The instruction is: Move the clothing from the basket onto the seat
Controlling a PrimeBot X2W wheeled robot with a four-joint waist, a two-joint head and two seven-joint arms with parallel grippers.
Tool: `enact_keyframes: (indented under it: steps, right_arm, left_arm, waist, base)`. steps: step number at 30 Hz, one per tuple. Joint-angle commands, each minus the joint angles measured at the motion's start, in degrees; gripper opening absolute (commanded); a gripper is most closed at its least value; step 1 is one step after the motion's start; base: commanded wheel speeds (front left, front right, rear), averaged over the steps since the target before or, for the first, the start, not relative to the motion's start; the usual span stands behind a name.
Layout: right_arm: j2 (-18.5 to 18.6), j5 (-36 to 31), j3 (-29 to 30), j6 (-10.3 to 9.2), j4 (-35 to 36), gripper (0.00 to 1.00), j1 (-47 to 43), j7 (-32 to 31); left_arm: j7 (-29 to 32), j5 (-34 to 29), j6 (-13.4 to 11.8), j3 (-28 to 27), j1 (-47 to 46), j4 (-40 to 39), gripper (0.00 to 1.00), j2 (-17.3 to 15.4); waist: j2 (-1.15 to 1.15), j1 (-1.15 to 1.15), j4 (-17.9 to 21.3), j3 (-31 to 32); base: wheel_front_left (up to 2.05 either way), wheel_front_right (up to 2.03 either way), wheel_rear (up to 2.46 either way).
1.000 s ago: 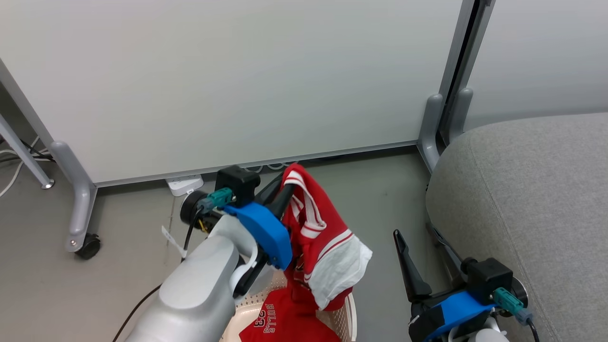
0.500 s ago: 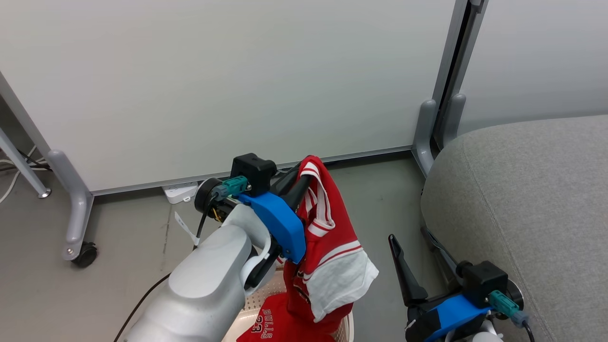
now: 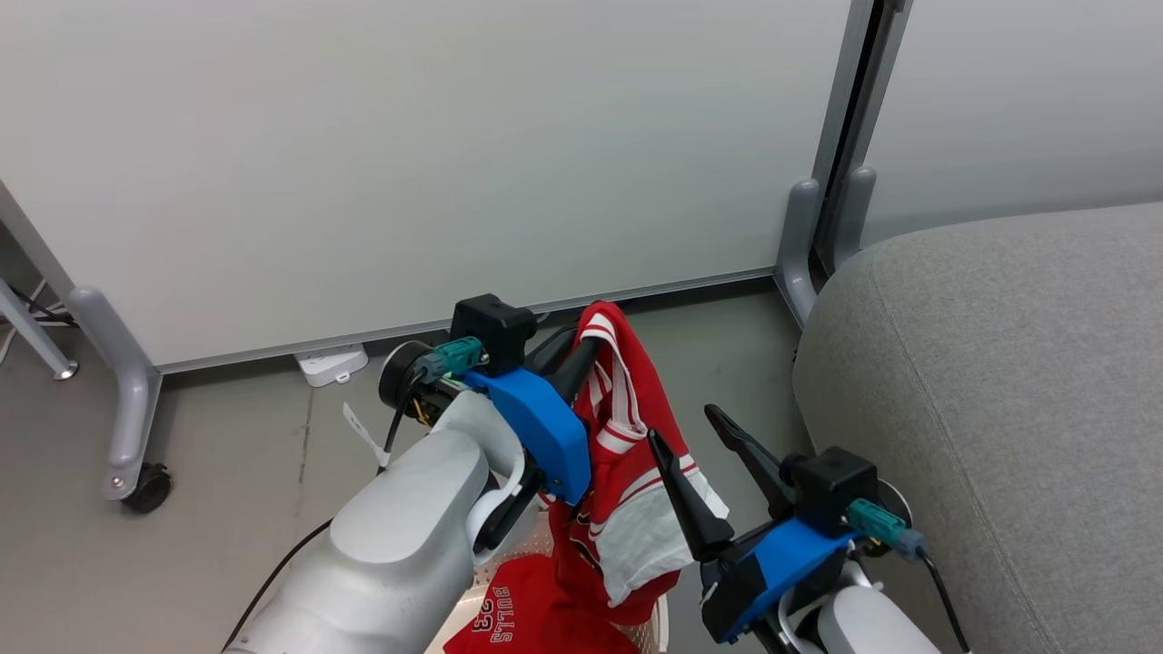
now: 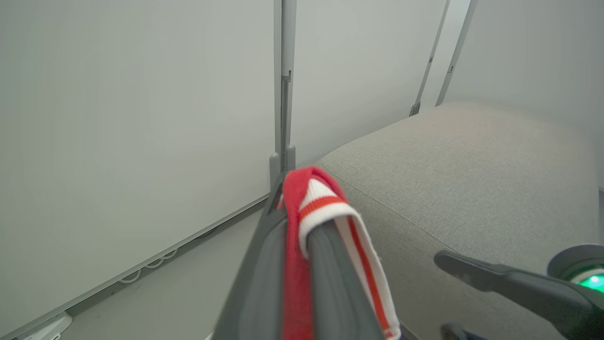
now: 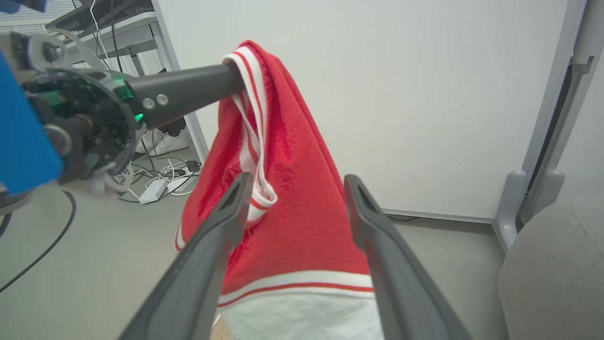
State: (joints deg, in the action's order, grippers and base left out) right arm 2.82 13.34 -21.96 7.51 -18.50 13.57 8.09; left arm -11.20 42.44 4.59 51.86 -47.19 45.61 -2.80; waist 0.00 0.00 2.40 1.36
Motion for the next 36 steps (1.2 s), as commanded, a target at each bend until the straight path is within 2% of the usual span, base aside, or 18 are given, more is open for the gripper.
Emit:
enact_keyframes:
  steps: [1,13,25,26,27,36]
  right_arm:
    - [0.1,0.8,-1.3,-0.04,-2.0,1.0,2.4,-0.8]
    - [0.1,1.1,-7.1,-0.04,-15.3,1.0,14.0,-1.2]
    - [0.1,9.4,-13.2,-0.04,-29.2,1.0,21.1,-0.8]
    - [0.1,10.2,-13.9,-0.04,-29.8,0.62,21.5,-0.5]
    - [0.1,11.1,-14.5,-0.04,-30.4,0.01,21.8,-0.3]
    - [0.1,15.6,-19.3,-0.04,-34.0,0.0,23.9,2.2]
  left_arm:
    - [-0.4,0.6,-0.4,0.6,-1.1,0.2,0.0,-0.2]
    - [-1.1,3.5,-0.9,3.8,-2.3,0.3,0.0,-0.2]
    - [-1.9,6.2,-0.9,6.9,-3.6,-0.1,0.0,-0.2]
    - [-2.0,6.4,-1.0,7.1,-3.7,-0.1,0.0,-0.2]
    - [-2.1,6.6,-1.1,7.3,-3.7,-0.2,0.0,-0.2]
    - [-2.7,8.1,-1.3,8.7,-4.4,0.8,0.0,-0.2]
  waist:
    - [0.0,0.0,0.0,-0.2]
    - [0.0,0.0,-0.5,-0.7]
    - [0.0,0.0,-1.6,-0.7]
    - [0.0,0.0,-1.7,-0.7]
    - [0.0,0.0,-1.7,-0.7]
    - [0.0,0.0,-1.5,-0.7]
  base:
    - [0.0,0.0,0.0]
    - [0.0,0.0,0.0]
    - [0.0,0.0,0.0]
    - [0.0,0.0,0.0]
    - [0.0,0.0,0.0]
    - [0.0,0.0,0.0]
